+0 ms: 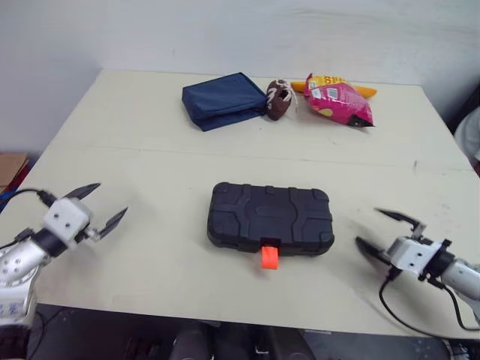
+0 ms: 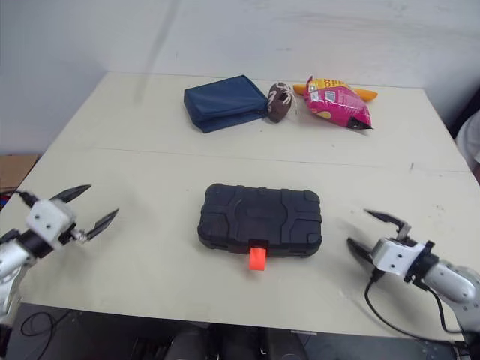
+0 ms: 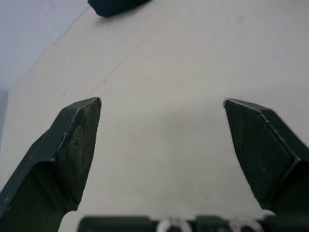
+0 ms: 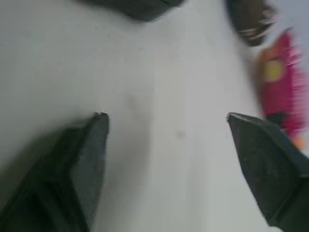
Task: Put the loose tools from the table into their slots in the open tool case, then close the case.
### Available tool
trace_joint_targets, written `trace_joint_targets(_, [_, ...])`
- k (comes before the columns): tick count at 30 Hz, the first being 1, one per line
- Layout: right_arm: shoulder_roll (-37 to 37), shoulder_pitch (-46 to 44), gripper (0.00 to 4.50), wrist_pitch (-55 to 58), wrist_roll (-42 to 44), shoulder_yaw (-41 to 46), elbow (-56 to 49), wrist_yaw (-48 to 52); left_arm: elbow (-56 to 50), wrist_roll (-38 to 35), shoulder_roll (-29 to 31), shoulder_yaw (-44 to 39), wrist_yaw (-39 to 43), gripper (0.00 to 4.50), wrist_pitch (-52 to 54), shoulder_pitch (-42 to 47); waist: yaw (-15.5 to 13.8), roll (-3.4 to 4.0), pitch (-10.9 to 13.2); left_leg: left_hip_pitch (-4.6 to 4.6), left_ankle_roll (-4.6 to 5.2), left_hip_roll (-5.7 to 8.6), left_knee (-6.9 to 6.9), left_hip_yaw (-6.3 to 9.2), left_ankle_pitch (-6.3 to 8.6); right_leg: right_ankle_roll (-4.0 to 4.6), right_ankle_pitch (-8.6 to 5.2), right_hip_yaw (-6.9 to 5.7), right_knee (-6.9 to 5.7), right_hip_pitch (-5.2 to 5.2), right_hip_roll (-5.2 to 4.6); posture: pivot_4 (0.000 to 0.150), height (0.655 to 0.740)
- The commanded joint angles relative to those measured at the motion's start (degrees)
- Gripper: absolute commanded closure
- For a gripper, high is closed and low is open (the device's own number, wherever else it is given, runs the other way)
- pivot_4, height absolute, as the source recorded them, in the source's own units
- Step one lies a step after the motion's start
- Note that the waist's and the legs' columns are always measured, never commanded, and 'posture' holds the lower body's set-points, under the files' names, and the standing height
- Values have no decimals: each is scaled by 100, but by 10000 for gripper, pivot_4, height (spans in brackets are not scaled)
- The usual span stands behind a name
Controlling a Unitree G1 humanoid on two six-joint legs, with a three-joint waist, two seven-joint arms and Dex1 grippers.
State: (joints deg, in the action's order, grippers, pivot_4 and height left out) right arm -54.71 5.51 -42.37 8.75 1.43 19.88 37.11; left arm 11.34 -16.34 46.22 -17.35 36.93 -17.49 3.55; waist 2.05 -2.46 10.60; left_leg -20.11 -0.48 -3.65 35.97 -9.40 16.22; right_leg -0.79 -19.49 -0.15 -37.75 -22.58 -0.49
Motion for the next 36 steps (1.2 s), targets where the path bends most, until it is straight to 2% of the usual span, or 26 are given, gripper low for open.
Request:
trace_joint_targets(1, [-178,489,19736,1890,1931,3,-1633,1101,-469,-270,-98,293,122,20899,937,587,-22,4,2,-3,0,-2,3,2,0,0,0,-5,-1,1,0,1500,7400])
trace_joint_targets(4, [-374,702,35605,2860,2191,-126,-2429,1657,-325,-162,-323,696,201,35438,1496,1292,48,15,4,-3,-4,-4,9,-4,-1,-3,1,-4,-8,-1,-2,1500,7400])
trace_joint_targets(6, [-487,724,44880,3185,1939,-414,-2742,2041,66,-81,-611,1127,440,44454,1864,2065,13,14,5,-3,-7,-5,10,0,-2,-4,0,-8,-7,-2,1,1500,7400])
trace_joint_targets(8, [-521,598,44880,3553,1764,-628,-2904,2255,680,100,-827,1486,708,44454,2167,2725,-35,6,2,-9,-12,-5,16,7,-8,-4,1,-17,-7,-6,5,1500,7400])
trace_joint_targets(10, [-409,405,44880,3847,1693,-737,-2926,2334,1429,406,-1036,1715,741,44454,2016,3328,-32,7,2,-14,-24,-4,18,7,-13,-4,0,-18,-6,-9,5,1500,7400])
trace_joint_targets(15, [-30,-93,44880,3989,1175,-955,-2689,2427,3424,836,-1647,2028,1224,44454,1029,4570,-6,-10,1,-19,-29,-7,26,-8,-14,-4,0,-12,-5,-19,6,1500,7400])
trace_joint_targets(19, [260,-607,44880,3971,691,-1049,-2269,2389,4623,1248,-2033,2341,1795,44454,378,5141,26,-23,-6,-12,-34,-9,30,-18,-18,-4,0,-8,-9,-18,8,1500,7400])
trace_joint_targets(22, [324,-779,44880,3780,423,-1062,-2056,2433,5094,1398,-2156,2323,1792,44454,115,5276,65,-24,-7,-11,-35,-9,31,-20,-18,-3,0,-4,-14,-19,7,1500,7400])
trace_joint_targets(26, [417,-1076,44880,3589,205,-1063,-1631,2508,5312,1497,-2177,2309,1925,44454,-136,5277,106,-26,-8,-11,-35,-10,31,-19,-18,-3,0,-4,-16,-20,6,1500,7400])
trace_joint_targets(28, [525,-1480,44880,3555,144,-1056,-1291,2522,5178,1364,-2156,2228,2239,44454,-215,5187,113,-30,-10,-11,-34,-9,38,-19,-18,-3,1,-4,-19,-18,4,1500,7400])
trace_joint_targets(33, [1012,-2524,44880,3546,70,-1097,-475,2527,4304,976,-1949,2049,3094,44454,-22,4559,146,-37,-12,-9,-32,-11,48,-27,-19,4,8,-3,-29,-18,2,1500,7400])
trace_joint_targets(36, [1312,-2955,44880,3418,-99,-1206,-42,2534,3476,854,-1778,2001,3218,44454,221,4034,148,-36,-12,-10,-34,-16,48,-24,-19,10,5,-4,-34,-23,4,1500,7400])
